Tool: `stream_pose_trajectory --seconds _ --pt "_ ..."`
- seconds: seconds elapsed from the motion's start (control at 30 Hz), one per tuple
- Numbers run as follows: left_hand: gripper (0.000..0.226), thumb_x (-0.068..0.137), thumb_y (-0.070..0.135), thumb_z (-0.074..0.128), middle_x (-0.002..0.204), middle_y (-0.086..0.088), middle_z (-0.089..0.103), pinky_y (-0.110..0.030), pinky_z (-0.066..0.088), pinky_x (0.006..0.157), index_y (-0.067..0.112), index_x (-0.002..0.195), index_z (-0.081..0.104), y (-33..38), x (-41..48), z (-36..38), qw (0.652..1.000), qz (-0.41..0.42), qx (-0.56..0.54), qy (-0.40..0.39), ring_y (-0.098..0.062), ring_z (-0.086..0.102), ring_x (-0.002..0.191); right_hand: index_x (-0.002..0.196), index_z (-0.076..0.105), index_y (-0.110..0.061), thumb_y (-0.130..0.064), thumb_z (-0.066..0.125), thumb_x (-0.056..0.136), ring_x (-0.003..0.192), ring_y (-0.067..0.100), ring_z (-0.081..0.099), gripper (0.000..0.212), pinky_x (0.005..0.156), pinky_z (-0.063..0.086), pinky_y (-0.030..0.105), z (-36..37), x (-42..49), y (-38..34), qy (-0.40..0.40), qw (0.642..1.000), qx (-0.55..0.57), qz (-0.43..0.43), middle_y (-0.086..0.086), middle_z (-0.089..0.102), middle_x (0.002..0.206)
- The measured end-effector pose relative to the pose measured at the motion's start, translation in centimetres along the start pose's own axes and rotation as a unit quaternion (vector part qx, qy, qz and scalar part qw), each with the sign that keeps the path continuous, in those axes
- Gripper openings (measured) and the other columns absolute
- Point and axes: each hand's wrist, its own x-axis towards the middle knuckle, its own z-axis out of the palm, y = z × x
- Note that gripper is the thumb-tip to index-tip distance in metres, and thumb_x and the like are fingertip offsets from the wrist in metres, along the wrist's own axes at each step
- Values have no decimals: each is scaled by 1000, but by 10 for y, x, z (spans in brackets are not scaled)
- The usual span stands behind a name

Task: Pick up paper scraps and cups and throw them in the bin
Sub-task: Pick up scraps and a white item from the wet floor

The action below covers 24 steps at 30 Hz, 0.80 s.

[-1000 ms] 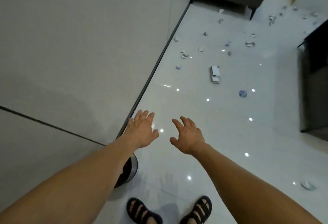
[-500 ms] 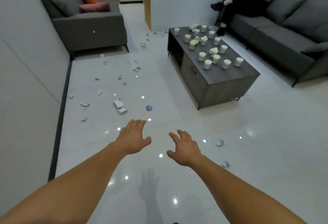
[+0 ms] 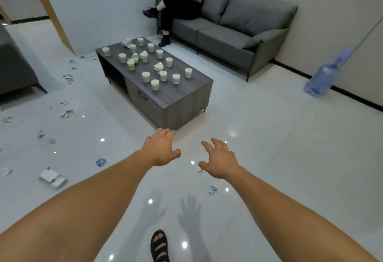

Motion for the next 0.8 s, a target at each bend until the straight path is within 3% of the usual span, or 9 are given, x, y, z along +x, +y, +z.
stream_pose_trajectory --seconds 0.43,0.63,0.8 --pt "82 84 59 52 158 -3 19 -52 22 114 23 150 20 72 216 6 995 54 31 -77 -26 12 147 154 11 -35 -53 51 91 148 27 6 77 112 27 51 -45 146 116 -1 997 44 63 2 5 163" --pt "78 84 60 52 156 -3 25 -48 27 114 24 148 25 119 308 53 994 2 22 -107 -27 24 143 153 12 -34 -50 53 91 148 25 6 76 111 28 50 -29 235 197 -55 995 71 37 0 6 162" --pt "77 87 58 53 157 -2 23 -46 27 115 24 149 23 135 360 109 982 -50 -9 -182 -25 22 143 154 14 -32 -47 54 92 146 26 14 75 109 31 48 1 297 257 -105 991 82 9 4 11 161"
